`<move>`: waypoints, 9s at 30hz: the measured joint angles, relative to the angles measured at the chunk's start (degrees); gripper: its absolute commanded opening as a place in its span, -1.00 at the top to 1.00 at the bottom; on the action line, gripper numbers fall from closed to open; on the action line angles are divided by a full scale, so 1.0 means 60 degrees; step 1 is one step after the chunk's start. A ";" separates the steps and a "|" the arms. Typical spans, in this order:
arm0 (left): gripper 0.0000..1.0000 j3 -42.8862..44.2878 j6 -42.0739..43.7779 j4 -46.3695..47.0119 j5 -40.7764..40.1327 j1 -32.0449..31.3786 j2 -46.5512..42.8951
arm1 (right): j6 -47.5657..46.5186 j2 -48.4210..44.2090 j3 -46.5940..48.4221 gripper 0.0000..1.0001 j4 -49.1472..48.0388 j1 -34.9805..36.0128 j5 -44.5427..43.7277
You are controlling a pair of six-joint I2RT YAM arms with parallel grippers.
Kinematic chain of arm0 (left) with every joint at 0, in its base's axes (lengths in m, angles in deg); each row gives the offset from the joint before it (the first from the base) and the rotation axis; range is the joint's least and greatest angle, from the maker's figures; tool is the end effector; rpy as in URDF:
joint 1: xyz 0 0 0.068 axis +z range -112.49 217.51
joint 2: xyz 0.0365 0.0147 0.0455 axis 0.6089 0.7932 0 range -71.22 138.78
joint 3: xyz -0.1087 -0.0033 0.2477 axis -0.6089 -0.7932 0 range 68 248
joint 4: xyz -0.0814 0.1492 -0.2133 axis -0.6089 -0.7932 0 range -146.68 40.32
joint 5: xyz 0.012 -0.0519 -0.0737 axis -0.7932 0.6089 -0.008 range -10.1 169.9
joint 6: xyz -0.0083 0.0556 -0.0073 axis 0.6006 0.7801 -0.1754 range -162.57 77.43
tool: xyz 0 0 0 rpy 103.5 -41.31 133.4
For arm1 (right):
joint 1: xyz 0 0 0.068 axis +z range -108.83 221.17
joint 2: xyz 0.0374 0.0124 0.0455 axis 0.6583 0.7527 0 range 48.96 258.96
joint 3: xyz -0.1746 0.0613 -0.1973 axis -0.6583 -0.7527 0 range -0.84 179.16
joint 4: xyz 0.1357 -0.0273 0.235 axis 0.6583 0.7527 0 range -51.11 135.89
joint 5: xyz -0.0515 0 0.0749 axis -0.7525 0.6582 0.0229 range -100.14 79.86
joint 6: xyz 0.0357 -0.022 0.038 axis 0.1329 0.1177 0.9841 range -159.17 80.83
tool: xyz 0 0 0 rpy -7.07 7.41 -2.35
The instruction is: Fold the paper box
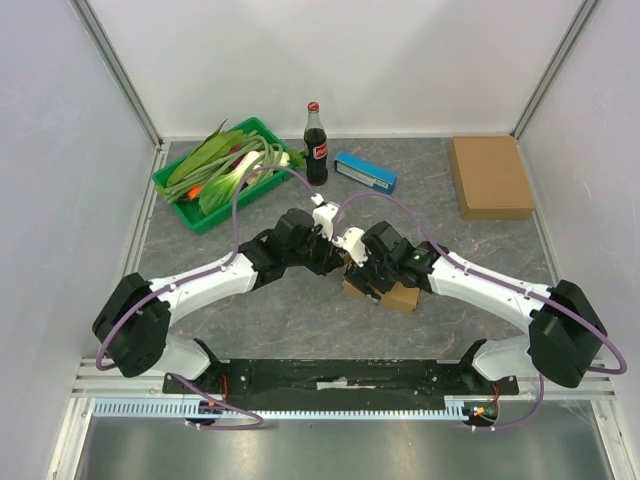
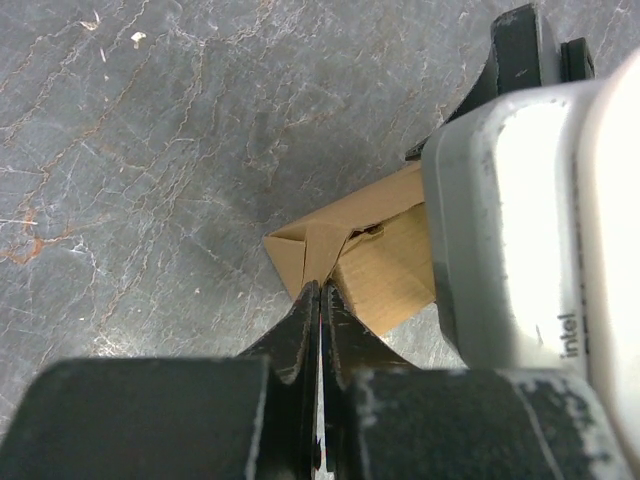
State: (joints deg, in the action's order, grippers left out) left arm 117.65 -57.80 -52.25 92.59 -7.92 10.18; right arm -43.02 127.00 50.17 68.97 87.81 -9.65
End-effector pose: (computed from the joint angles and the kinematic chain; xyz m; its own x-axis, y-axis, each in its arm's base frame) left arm 0.2212 -0.2370 0.2244 -0.5978 0.2417 -0.7643 0.6895 0.6414 -0.3364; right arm 0.1945 0.2065 0.2107 -0.5262 -0.6551 -0.5422 -0.7673 0.6406 -0.0293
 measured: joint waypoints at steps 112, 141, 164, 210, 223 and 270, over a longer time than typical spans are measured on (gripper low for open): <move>-0.18 0.0113 -0.1446 -0.0685 -0.1188 -0.0736 -0.0688 | 0.3730 -0.2138 0.1162 -0.79 0.1552 -0.1537 -0.1552; 0.68 0.0375 -0.0790 -0.1330 -0.1348 -0.0736 -0.0178 | 0.5370 -0.3614 -0.0474 0.69 0.3213 -0.1953 -0.1854; 0.96 0.0375 -0.0783 -0.1228 -0.1428 -0.0674 0.0015 | 0.6477 -0.3424 -0.0157 0.37 0.3370 -0.2255 -0.1020; 0.82 0.0069 -0.0965 -0.0758 -0.1861 -0.0820 0.0138 | 0.6750 -0.4120 -0.1126 1.00 0.2798 -0.2255 -0.0721; 0.96 -0.0514 -0.1064 0.0568 -0.3799 -0.1610 0.0164 | 0.8404 -0.4073 -0.1151 1.00 0.2943 -0.2849 -0.0197; 0.96 -0.0725 -0.1067 0.0790 -0.4878 -0.1898 0.0066 | 0.9092 -0.4787 -0.2291 1.00 0.1523 -0.3377 0.0412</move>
State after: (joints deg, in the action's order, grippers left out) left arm 113.30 -64.20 -47.51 63.32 -19.31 10.58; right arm 11.53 98.28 36.42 78.11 67.54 -7.18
